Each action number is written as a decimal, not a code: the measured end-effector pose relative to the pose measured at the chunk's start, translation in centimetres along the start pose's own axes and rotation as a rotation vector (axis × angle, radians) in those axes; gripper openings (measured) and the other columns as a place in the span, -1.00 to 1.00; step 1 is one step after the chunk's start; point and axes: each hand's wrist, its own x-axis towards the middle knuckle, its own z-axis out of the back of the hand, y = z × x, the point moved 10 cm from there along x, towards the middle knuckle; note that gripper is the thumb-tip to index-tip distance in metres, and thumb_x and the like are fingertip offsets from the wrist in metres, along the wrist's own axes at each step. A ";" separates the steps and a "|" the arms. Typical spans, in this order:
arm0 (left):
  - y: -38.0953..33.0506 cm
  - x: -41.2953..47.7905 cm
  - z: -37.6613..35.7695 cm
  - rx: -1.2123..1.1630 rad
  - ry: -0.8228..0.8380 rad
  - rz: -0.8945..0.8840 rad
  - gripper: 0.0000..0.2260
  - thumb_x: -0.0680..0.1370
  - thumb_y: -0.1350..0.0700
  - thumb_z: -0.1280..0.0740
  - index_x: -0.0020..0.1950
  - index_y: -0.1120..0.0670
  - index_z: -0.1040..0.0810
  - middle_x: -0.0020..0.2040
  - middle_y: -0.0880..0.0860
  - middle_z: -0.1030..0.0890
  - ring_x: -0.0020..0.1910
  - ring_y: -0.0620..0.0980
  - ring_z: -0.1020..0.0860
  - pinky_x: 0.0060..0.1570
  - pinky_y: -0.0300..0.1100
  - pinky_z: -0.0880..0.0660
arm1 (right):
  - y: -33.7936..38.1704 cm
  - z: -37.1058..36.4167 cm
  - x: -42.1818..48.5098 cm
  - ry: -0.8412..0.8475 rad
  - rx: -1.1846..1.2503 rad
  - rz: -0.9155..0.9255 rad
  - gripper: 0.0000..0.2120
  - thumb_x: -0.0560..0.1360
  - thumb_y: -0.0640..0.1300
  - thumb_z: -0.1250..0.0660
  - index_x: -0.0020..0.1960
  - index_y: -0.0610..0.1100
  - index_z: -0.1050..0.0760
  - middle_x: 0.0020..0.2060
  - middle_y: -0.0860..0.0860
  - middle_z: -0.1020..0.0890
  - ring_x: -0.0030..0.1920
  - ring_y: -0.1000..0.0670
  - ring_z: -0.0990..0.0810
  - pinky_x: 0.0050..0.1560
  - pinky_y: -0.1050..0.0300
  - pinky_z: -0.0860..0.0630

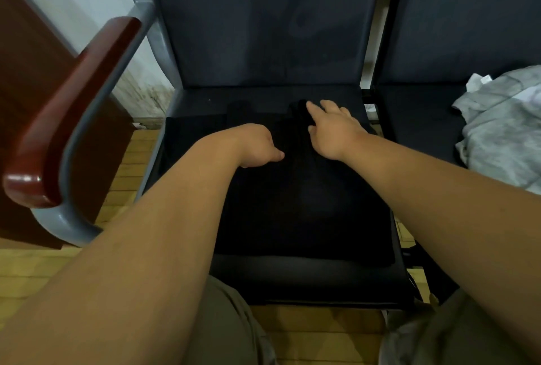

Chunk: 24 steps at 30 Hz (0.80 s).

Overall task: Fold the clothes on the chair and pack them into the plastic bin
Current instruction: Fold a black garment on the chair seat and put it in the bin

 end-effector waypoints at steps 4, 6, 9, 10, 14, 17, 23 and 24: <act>0.3 0.3 -0.2 -0.010 0.013 0.002 -0.61 0.66 -0.19 -0.35 0.36 0.03 -0.59 0.20 0.03 -0.59 0.09 0.04 -0.60 0.04 -0.07 -0.56 | -1.2 0.8 0.8 -0.069 0.157 -0.027 -0.37 0.74 0.00 -0.14 0.73 0.01 0.02 0.70 -0.06 -0.05 0.64 -0.23 -0.14 0.59 -0.17 -0.25; 0.4 0.4 -0.3 -0.015 0.018 0.005 -0.61 0.65 -0.20 -0.35 0.35 0.02 -0.59 0.18 0.02 -0.59 0.07 0.03 -0.60 0.00 -0.09 -0.56 | -1.3 1.0 0.9 -0.103 0.183 -0.009 -0.45 0.73 0.00 -0.19 0.68 0.01 -0.17 0.65 -0.08 -0.16 0.59 -0.23 -0.24 0.55 -0.16 -0.32; 0.4 0.5 -0.3 0.000 0.017 0.011 -0.62 0.65 -0.21 -0.35 0.33 0.02 -0.60 0.15 0.02 -0.60 0.06 0.04 -0.61 0.04 -0.07 -0.57 | -0.7 1.6 0.4 -0.195 0.156 0.032 -0.59 0.69 0.01 -0.26 0.51 -0.05 -0.40 0.47 -0.06 -0.34 0.46 -0.19 -0.37 0.44 -0.11 -0.42; 0.4 0.5 -0.4 0.008 0.019 0.012 -0.61 0.65 -0.22 -0.35 0.32 0.02 -0.60 0.14 0.03 -0.61 0.06 0.04 -0.62 0.06 -0.06 -0.58 | -0.2 1.8 0.2 -0.226 0.131 0.058 -0.62 0.68 -0.01 -0.27 0.47 -0.06 -0.43 0.42 -0.05 -0.37 0.42 -0.17 -0.38 0.41 -0.08 -0.43; 0.4 0.5 -0.5 0.027 0.031 0.017 -0.60 0.65 -0.23 -0.34 0.31 0.03 -0.59 0.13 0.04 -0.62 0.06 0.04 -0.63 0.12 -0.03 -0.59 | 1.2 1.0 0.2 -0.165 0.105 0.128 -0.50 0.67 -0.04 -0.24 0.60 0.06 -0.31 0.44 -0.05 -0.42 0.44 -0.18 -0.34 0.45 -0.09 -0.38; 0.5 0.6 -0.7 0.036 0.044 0.021 -0.58 0.64 -0.24 -0.34 0.34 0.03 -0.59 0.15 0.03 -0.61 0.08 0.04 -0.62 0.12 -0.04 -0.59 | 0.7 -0.5 0.7 -0.026 0.105 0.062 -0.41 0.70 0.04 -0.21 0.69 0.18 -0.14 0.61 -0.01 -0.26 0.57 -0.23 -0.20 0.55 -0.14 -0.24; 0.3 0.5 -0.7 0.016 0.055 0.016 -0.59 0.65 -0.23 -0.33 0.35 0.03 -0.58 0.19 0.03 -0.59 0.08 0.04 -0.61 0.06 -0.08 -0.59 | -0.7 -0.7 1.7 0.028 0.288 -0.012 -0.40 0.69 -0.11 -0.17 0.69 0.13 -0.17 0.68 0.19 -0.13 0.66 -0.21 -0.05 0.63 -0.09 -0.07; 0.4 0.4 -0.7 0.011 0.055 0.016 -0.59 0.66 -0.23 -0.33 0.35 0.03 -0.58 0.20 0.03 -0.59 0.08 0.03 -0.61 0.03 -0.10 -0.58 | -1.0 -0.6 1.8 0.015 0.363 -0.027 -0.40 0.66 -0.17 -0.16 0.68 0.12 -0.22 0.67 0.19 -0.17 0.66 -0.18 -0.07 0.65 -0.08 -0.09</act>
